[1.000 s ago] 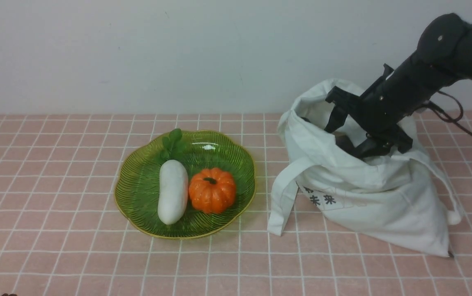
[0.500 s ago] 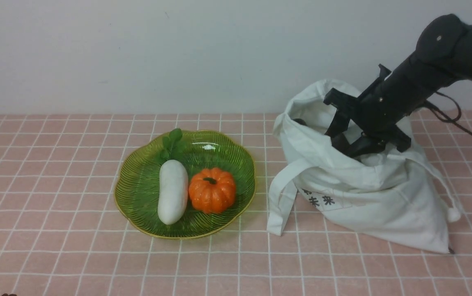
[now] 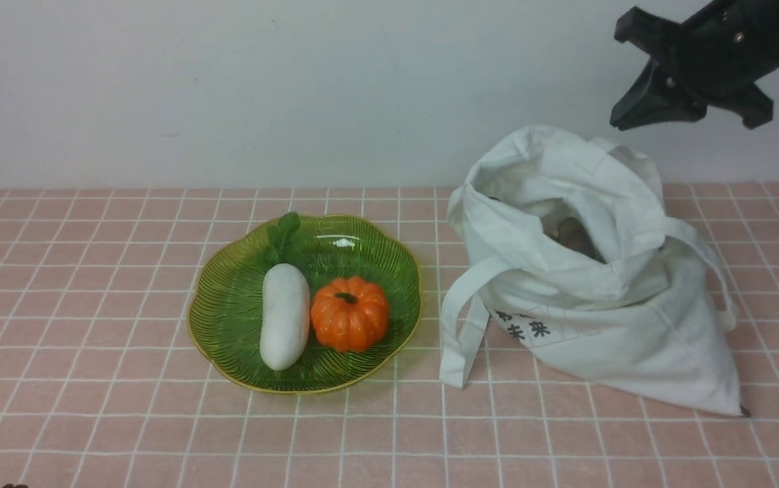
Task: Take vegetables from bag on pink coffee tablecloth place on plate.
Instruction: 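Reach into the white cloth bag and grasp a vegetable inside with the right gripper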
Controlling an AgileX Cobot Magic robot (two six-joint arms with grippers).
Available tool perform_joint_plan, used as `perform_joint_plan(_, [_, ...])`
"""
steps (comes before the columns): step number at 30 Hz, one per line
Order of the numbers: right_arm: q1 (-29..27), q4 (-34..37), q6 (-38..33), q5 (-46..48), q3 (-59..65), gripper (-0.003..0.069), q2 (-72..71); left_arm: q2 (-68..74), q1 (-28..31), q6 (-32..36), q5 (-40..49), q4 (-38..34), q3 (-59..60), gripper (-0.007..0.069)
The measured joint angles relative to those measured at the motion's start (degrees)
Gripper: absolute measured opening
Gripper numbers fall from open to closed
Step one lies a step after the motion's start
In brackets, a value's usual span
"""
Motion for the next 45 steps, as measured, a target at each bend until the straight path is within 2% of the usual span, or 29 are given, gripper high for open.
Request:
perform_joint_plan(6, [0.00,1.36,-1.95,3.64,-0.24,-0.0012,-0.27,0.00,0.00,0.00,0.00,0.00,0.00,-0.0006])
perform_joint_plan(10, [1.39,-1.04,-2.27,3.78,-0.36,-0.0008,1.40,0.00,0.00,0.00,0.00,0.00,0.00,-0.0006])
perform_joint_plan(16, [6.84,-5.93,-0.09,3.89,-0.36,0.0070,5.70,0.00,0.00,0.00,0.00,0.00,0.00,-0.0006])
perform_joint_plan(18, [8.53,-7.86,2.28,3.87,-0.36,0.0147,7.68,0.00,0.00,0.00,0.00,0.00,0.00,-0.0006])
perform_joint_plan(24, [8.81,-12.80,7.54,3.82,-0.36,0.0335,11.43,0.00,0.00,0.00,0.00,0.00,0.00,-0.0006])
perform_joint_plan(25, [8.81,-12.92,7.76,3.82,-0.36,0.0341,11.54,0.00,0.00,0.00,0.00,0.00,0.00,-0.0006])
perform_joint_plan(28, [8.81,-14.75,9.39,3.70,-0.43,0.0426,13.18,0.00,0.00,0.00,0.00,0.00,0.00,-0.0006])
perform_joint_plan(31, [8.81,-15.84,10.37,3.70,-0.43,0.0463,14.34,0.00,0.00,0.00,0.00,0.00,0.00,-0.0006])
perform_joint_plan(39, [8.81,-15.73,11.31,3.65,-0.43,0.0461,16.97,0.00,0.00,0.00,0.00,0.00,0.00,-0.0006])
perform_joint_plan(42, [8.81,-15.43,9.58,3.45,-0.49,0.0358,17.32,0.00,0.00,0.00,0.00,0.00,0.00,-0.0006])
perform_joint_plan(45, [8.76,-15.26,6.57,3.36,-0.49,0.0358,17.03,0.00,0.00,0.00,0.00,0.00,0.00,-0.0006])
